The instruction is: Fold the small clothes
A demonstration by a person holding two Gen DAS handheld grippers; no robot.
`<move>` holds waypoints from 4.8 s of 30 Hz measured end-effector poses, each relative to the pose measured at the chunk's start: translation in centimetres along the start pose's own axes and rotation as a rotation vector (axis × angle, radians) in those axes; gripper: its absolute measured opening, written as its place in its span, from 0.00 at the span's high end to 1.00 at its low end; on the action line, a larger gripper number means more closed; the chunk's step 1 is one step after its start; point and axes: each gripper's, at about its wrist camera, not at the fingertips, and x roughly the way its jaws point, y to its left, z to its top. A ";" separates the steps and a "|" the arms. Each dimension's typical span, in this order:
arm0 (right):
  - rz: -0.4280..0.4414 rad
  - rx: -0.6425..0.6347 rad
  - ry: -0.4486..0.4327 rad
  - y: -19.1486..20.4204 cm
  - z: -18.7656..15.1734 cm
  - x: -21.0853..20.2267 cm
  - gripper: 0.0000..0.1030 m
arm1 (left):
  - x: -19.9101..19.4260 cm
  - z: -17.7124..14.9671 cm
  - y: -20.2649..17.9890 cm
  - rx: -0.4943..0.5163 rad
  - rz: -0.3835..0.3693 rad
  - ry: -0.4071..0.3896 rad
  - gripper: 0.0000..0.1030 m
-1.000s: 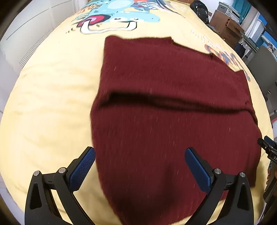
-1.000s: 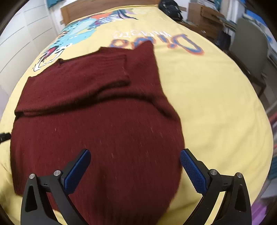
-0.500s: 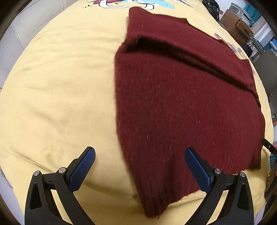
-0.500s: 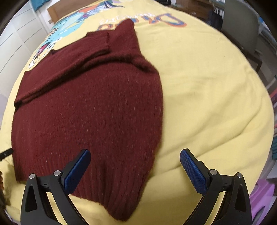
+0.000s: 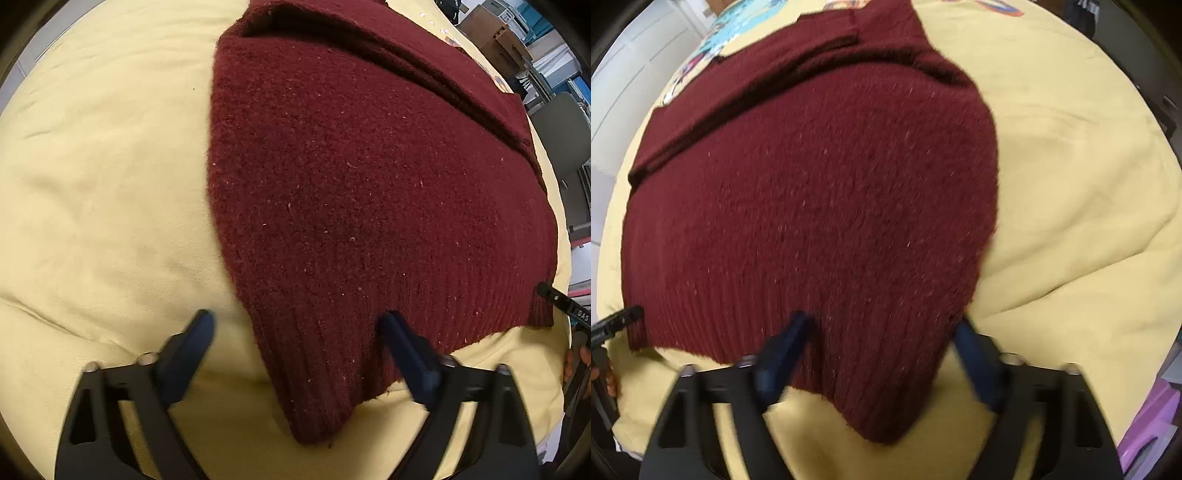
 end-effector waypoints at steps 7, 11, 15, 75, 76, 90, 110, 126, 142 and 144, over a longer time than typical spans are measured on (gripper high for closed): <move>0.072 -0.004 0.017 -0.1 -0.3 -0.7 0.87 | -0.5 -0.1 -0.7 0.003 -0.100 0.008 0.91; 0.102 -0.006 -0.033 -0.1 0.5 -2.8 0.88 | -1.9 1.1 -1.5 0.042 -0.110 -0.030 0.91; 0.127 -0.006 -0.105 0.0 2.2 -5.4 0.88 | -4.4 2.7 -1.9 0.049 -0.130 -0.094 0.91; -0.056 -0.185 -0.402 12.5 22.8 -4.8 0.14 | -6.7 20.4 -7.8 0.168 0.080 -0.423 0.01; -0.062 -0.206 -0.392 13.2 22.3 -4.2 0.14 | -6.2 20.1 -8.1 0.176 0.082 -0.416 0.01; -0.145 -0.210 -0.319 11.0 19.2 1.4 0.14 | 0.1 16.5 -5.7 0.203 0.138 -0.339 0.01; -0.131 -0.113 -0.304 6.4 18.7 1.9 0.00 | 0.1 16.1 -3.7 0.168 0.124 -0.355 0.01; -0.128 -0.123 -0.322 6.3 15.1 -2.4 0.00 | -5.3 17.2 4.6 -0.063 0.063 -0.342 0.01; -0.162 -0.035 -0.286 2.5 11.9 -3.1 0.00 | -0.1 18.9 5.1 -0.106 -0.066 -0.210 0.01; -0.161 -0.025 -0.290 2.1 11.8 -3.3 0.00 | 0.1 19.1 4.6 -0.073 -0.068 -0.199 0.05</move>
